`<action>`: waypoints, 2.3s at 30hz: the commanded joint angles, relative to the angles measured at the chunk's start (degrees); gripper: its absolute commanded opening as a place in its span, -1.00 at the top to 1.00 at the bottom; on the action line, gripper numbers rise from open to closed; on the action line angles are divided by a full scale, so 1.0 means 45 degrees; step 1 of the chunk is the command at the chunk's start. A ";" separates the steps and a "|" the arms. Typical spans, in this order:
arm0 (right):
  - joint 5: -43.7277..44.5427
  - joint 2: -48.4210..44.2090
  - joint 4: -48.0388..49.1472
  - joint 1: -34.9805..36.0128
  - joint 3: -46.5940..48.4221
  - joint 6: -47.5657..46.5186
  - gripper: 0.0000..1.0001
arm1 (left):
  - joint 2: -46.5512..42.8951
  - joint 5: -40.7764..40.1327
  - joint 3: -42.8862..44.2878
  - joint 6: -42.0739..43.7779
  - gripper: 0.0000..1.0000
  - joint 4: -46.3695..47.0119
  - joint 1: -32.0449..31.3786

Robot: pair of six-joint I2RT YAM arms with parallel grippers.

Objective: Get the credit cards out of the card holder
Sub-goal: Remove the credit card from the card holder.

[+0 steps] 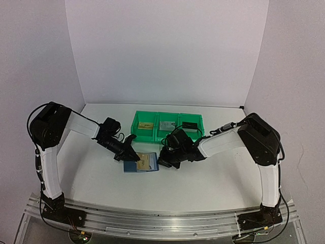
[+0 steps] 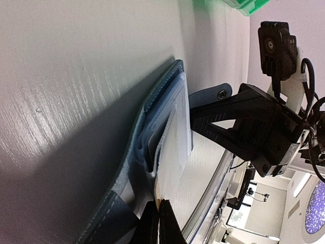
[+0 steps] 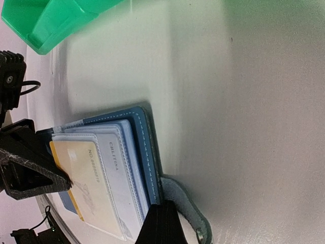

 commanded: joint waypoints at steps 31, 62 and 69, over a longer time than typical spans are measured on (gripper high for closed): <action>-0.0214 0.0025 -0.2746 0.0100 0.0570 -0.1388 0.70 | -0.0529 0.0274 0.0148 0.2619 1.00 -0.2042 0.1335; -0.2901 0.1162 0.1049 0.0449 0.2916 -0.1538 0.11 | -0.0849 0.2512 -0.1160 0.1664 1.00 0.0913 0.1698; -0.2999 0.1782 0.1157 0.0393 0.2815 -0.1088 -0.05 | -0.0834 0.2820 -0.1228 0.1615 1.00 0.1202 0.1695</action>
